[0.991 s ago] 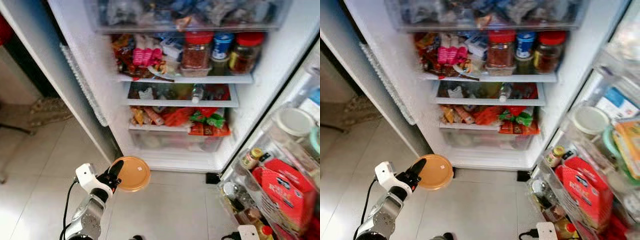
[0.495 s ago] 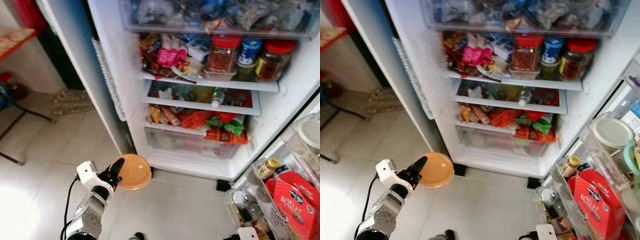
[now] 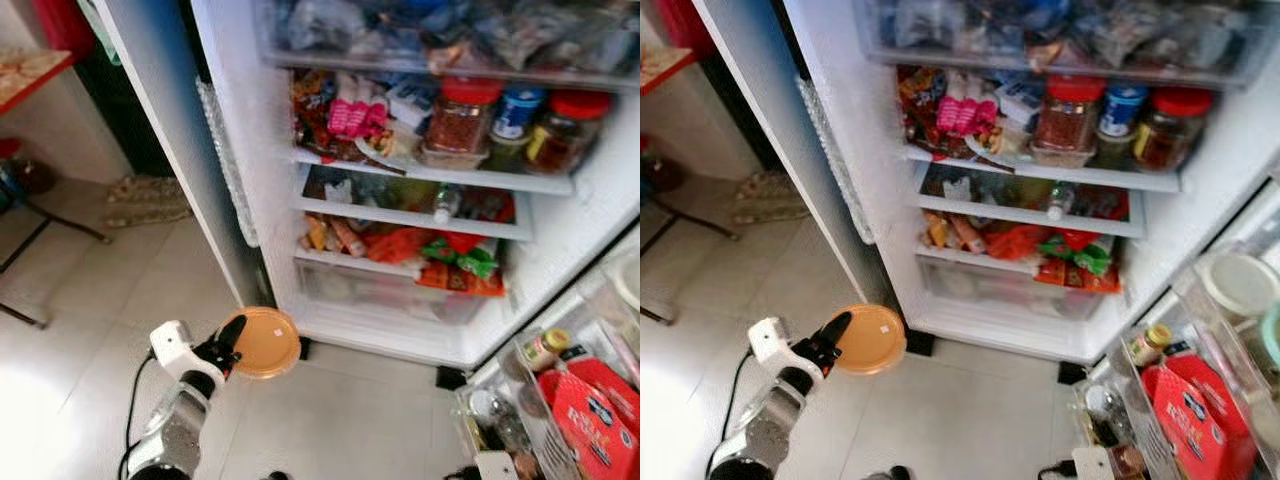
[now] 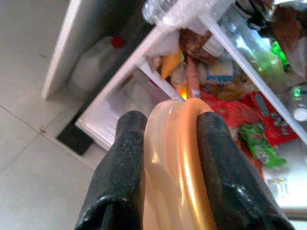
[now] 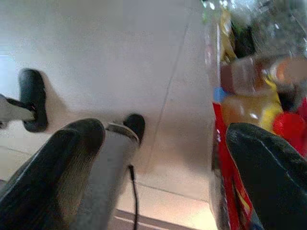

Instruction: Restocking fridge

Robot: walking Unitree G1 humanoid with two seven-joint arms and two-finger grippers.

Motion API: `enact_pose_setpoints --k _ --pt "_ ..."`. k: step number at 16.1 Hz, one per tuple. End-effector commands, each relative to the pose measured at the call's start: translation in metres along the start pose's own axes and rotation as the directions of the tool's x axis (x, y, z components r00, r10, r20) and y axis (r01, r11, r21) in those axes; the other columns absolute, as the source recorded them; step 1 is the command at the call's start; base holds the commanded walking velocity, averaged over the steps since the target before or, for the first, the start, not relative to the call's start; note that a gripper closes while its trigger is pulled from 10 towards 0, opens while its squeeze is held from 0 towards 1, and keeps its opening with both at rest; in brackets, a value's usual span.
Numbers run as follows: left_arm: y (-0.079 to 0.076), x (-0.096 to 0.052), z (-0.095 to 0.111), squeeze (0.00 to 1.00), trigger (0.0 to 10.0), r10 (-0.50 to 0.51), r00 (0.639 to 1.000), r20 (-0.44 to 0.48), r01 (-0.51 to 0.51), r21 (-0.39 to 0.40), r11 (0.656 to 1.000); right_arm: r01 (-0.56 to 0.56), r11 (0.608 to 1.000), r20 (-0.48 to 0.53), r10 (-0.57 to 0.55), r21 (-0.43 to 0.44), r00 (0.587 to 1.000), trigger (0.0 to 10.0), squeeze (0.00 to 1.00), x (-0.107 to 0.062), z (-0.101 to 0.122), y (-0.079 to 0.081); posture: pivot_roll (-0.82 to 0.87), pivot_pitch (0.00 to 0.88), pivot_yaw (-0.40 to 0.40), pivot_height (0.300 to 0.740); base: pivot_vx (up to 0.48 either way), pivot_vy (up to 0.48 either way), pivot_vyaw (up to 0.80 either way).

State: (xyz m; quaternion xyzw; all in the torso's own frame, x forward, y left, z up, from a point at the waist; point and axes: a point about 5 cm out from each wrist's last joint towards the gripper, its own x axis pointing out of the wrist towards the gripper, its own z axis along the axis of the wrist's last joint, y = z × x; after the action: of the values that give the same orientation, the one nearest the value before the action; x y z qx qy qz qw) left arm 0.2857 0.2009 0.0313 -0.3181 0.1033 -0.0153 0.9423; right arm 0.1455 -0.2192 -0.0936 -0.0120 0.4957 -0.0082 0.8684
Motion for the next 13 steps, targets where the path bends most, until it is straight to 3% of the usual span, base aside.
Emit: enact_pose_setpoints --k 1,11,13 --pt "-0.0003 -0.0004 -0.0049 0.0 10.0 0.004 1.0 -0.023 -0.004 -0.001 1.0 0.014 1.0 -0.031 -0.014 0.019 0.999 10.0 0.0 -0.0025 -0.0113 -0.0029 -0.03 0.148 0.015 0.74 0.322 0.0 0.0" --pt "-0.0063 0.0009 -0.0086 0.0 10.0 -0.042 0.997 -0.065 0.043 0.016 0.999 0.022 1.0 -0.051 -0.02 0.021 0.999 10.0 0.0 -0.0025 -0.0135 -0.0025 -0.03 0.146 0.021 0.74 0.321 0.0 -0.08" --pt "-0.007 0.0012 -0.0097 0.0 10.0 -0.052 0.995 -0.081 0.053 0.014 0.998 0.021 0.999 -0.042 -0.019 0.028 0.999 10.0 0.0 -0.0025 -0.013 -0.002 -0.03 0.145 0.021 0.74 0.0 0.0 0.0"
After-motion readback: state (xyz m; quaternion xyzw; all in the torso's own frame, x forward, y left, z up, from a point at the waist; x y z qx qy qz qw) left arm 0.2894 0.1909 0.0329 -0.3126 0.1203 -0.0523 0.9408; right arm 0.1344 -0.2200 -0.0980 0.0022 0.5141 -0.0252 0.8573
